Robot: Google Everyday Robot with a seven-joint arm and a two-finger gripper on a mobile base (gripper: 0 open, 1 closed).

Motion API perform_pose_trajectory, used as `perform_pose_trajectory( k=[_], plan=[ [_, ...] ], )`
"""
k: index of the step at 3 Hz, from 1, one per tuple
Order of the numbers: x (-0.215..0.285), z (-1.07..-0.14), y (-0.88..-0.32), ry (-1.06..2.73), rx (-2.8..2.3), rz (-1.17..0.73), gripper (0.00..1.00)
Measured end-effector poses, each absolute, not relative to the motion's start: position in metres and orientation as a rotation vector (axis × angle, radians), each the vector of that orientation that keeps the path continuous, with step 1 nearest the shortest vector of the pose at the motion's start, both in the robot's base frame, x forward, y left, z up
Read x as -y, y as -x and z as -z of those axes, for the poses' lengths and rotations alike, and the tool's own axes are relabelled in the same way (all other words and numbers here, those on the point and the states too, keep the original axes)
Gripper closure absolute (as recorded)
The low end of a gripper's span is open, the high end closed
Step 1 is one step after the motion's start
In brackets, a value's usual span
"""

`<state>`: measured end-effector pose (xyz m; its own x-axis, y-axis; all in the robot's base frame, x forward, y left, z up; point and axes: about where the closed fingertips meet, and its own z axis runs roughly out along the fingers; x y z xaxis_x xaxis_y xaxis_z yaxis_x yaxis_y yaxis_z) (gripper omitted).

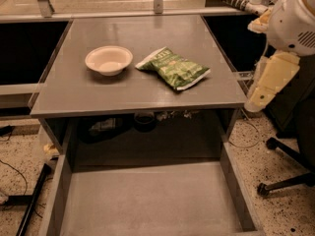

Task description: Place green jalapeno chip bag into top drawer

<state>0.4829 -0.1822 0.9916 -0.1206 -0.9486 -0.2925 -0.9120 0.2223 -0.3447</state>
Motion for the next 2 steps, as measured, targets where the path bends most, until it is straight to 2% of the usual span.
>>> perform_pose_trajectory(
  k=[1,2],
  plan=[
    [0.1587,-0.9976,-0.5127,1.691,-1.96,0.063,0.0],
    [0.1578,-0.9981,-0.5126,1.69,-1.957,0.066,0.0]
  ],
)
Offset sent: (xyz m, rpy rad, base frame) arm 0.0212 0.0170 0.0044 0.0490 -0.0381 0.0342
